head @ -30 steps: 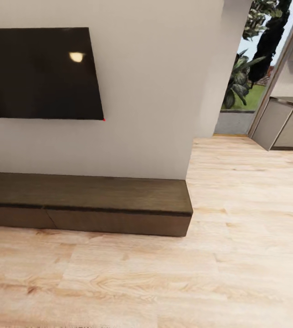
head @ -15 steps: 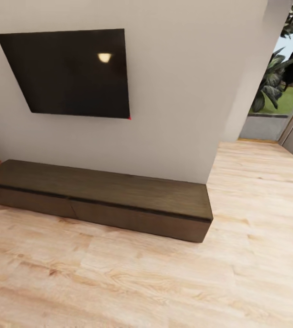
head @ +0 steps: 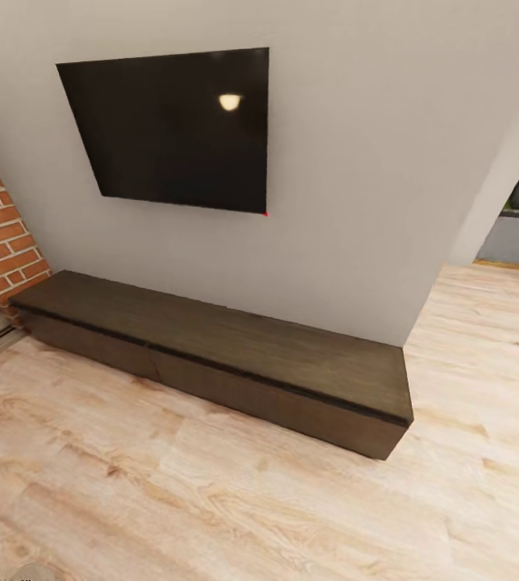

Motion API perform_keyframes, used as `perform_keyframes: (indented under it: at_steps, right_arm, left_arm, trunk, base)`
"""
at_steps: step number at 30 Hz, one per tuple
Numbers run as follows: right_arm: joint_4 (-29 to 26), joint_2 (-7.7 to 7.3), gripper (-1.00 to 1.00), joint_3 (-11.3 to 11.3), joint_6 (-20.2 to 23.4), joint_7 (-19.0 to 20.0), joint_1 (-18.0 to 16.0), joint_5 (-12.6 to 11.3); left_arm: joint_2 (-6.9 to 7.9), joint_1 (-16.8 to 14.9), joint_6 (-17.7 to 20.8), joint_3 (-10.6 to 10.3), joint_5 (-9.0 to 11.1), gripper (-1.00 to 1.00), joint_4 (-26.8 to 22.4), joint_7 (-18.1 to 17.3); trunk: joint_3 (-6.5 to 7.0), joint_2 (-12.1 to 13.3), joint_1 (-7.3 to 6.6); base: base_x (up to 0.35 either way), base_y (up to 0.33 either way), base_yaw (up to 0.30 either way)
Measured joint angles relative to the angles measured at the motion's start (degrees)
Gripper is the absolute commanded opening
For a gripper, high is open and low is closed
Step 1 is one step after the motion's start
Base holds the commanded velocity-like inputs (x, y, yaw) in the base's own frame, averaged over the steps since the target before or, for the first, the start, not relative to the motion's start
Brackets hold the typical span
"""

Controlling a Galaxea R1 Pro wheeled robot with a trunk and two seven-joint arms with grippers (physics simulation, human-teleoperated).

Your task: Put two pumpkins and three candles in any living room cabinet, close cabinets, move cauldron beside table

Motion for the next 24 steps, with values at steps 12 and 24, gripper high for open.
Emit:
perform_keyframes:
  at_steps: [12,24]
  right_arm:
    - [0.0,0.04,1.0,0.0,0.0,0.0,0.0,0.0]
    - [0.0,0.04,1.0,0.0,-0.03,0.0,0.0,0.01]
  left_arm:
    - [0.0,0.01,0.0,0.0,0.0,1.0,0.0,0.0]
    - [0.0,0.04,0.0,0.0,0.0,1.0,0.0,0.0]
  trunk:
    - [0.0,0.0,0.0]
    - [0.0,0.0,0.0]
  base:
    - [0.315,-0.083,0.297]
    - [0.33,-0.002,0.297]
